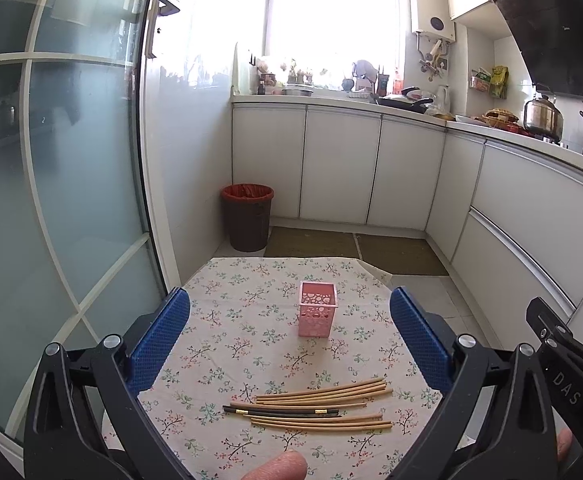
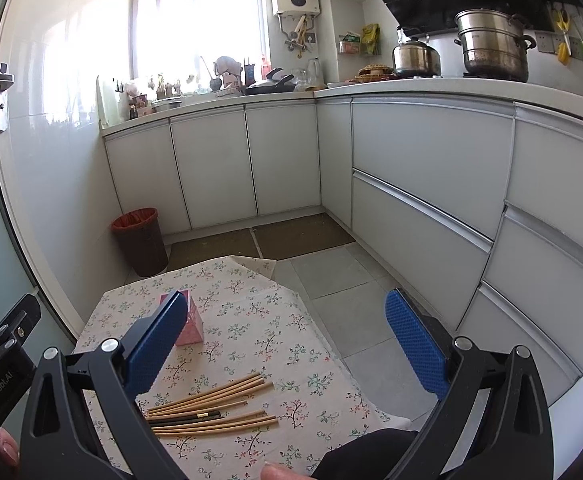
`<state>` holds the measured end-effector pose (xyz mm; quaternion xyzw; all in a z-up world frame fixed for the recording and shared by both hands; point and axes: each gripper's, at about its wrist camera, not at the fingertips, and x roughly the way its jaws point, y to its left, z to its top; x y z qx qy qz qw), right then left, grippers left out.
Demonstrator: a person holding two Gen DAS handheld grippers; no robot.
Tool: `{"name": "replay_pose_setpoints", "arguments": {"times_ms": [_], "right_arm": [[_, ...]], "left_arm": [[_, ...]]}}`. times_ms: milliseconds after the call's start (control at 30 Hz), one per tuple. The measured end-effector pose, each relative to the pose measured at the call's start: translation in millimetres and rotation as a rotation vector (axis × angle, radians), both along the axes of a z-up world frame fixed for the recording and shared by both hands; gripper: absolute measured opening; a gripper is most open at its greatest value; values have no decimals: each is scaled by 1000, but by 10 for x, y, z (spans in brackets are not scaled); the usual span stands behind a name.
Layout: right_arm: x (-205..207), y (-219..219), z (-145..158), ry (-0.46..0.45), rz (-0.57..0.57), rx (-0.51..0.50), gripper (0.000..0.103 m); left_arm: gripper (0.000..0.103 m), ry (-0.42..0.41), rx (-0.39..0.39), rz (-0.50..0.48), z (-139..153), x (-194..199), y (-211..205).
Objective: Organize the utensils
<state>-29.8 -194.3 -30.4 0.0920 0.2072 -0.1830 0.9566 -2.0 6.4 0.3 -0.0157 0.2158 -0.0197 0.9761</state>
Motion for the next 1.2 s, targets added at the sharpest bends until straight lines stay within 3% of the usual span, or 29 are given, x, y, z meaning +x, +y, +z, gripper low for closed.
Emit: {"name": "replay_pose_setpoints", "arguments": {"times_ms": [1200], "right_arm": [[-30,3,-21,0,2,17,96]], "left_arm": [[96,19,-4,-3,-20,8,33]]}}
